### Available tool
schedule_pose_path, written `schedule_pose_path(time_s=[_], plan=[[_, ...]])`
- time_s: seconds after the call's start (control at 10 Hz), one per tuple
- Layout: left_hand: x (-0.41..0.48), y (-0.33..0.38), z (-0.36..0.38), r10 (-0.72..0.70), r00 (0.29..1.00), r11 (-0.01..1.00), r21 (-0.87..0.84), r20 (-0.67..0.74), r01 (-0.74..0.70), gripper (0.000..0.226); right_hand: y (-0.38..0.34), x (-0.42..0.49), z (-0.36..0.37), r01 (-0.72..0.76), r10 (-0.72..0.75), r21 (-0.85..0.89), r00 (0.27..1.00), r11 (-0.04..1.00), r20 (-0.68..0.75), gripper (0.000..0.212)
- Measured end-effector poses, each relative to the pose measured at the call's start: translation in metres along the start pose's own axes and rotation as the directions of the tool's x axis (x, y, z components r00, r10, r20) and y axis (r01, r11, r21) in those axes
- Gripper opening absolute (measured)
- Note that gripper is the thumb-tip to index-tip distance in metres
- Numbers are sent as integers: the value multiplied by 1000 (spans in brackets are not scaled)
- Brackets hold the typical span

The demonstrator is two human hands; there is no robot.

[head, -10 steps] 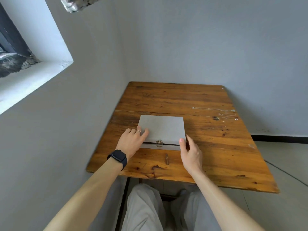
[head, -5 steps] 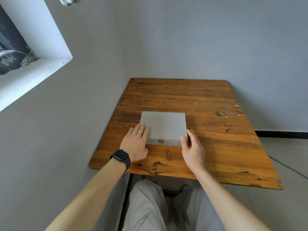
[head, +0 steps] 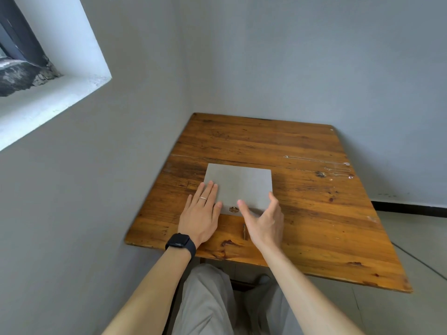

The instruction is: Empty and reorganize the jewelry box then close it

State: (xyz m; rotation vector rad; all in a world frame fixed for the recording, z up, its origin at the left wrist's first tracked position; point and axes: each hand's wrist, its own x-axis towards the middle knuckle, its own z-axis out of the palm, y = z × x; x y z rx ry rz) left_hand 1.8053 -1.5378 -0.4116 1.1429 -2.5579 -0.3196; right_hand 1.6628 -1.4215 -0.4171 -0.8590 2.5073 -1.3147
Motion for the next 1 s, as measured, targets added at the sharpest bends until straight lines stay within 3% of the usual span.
schedule_pose_path(time_s=[0.3, 0.6, 0.7, 0.8, 0.9, 1.0], plan=[[-1, -2, 0, 2, 1000, 1000, 2, -8, -2, 57, 17, -7, 9, 170, -181, -199, 983, 965, -36, 124], [17, 23, -14, -18, 998, 986, 166, -54, 26, 52, 10, -7, 17, 141, -178, -294, 978, 945, -106, 118], [26, 33, -10, -64, 996, 988, 142, 58, 55, 54, 13, -8, 18, 143, -181, -302, 978, 943, -100, 117], [24, 33, -1, -91, 990, 990, 116, 105, 78, 56, 13, -6, 11, 149, -167, -271, 985, 951, -45, 113], [25, 32, -2, -87, 988, 993, 87, 131, 76, 56, 19, -8, -2, 176, -159, -205, 982, 963, 99, 108], [25, 34, -4, -88, 989, 994, 79, 120, 79, 56, 17, 9, -39, 132, -97, -85, 939, 988, 330, 94]])
